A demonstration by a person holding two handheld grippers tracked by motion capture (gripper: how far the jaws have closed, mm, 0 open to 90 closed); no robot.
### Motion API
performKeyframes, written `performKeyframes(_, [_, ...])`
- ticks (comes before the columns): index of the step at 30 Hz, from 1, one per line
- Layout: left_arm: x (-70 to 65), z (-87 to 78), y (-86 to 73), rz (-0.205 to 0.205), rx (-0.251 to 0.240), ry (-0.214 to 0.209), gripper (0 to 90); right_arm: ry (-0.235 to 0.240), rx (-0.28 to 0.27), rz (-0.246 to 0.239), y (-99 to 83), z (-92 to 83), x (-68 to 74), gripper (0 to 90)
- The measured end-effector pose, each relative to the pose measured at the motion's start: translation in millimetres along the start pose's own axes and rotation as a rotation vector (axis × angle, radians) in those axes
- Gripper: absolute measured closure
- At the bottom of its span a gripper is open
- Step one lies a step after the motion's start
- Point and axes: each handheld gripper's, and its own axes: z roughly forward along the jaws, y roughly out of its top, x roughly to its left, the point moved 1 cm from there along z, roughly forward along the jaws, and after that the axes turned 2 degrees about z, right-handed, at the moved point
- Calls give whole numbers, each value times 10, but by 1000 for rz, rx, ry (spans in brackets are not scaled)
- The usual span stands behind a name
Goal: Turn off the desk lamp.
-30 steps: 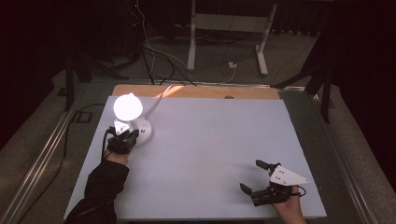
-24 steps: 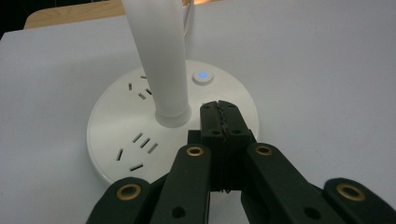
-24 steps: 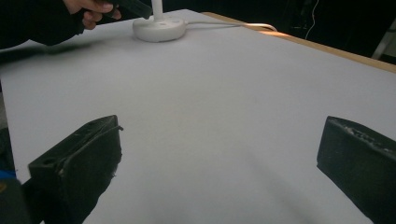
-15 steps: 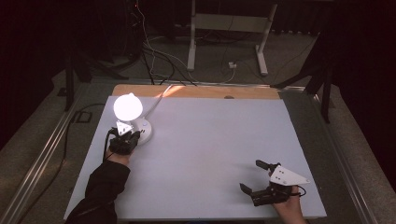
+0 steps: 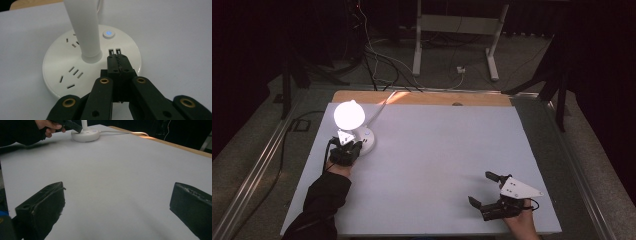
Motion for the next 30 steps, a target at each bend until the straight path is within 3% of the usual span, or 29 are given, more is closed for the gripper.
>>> performKeyframes(2, [42, 2, -1, -31, 0, -8, 900, 1, -1, -2, 1, -1, 4, 0])
performKeyframes(5, [83, -23, -17, -43, 2, -6, 900, 1, -2, -4, 3, -7, 0, 0])
performKeyframes(10, [61, -174, 103, -45, -48, -8, 900, -2, -4, -1, 2, -15, -8, 0])
performKeyframes(14, [39, -216, 129, -49, -51, -23, 890, -2, -4, -4, 3, -14, -3, 0])
performKeyframes(23, [1, -316, 171, -55, -43, -61, 758, -4, -5, -3, 2, -17, -8, 0])
performKeyframes(24, [-6, -320, 176, -57, -36, -74, 690, -3, -4, -2, 3, -18, -5, 0])
performKeyframes(28, [-66, -361, 193, -24, -20, -104, 617, -4, -5, -2, 3, -19, -6, 0])
performKeyframes(30, [-91, -369, 200, -22, -14, -99, 499, -4, -4, -2, 2, -17, -8, 0])
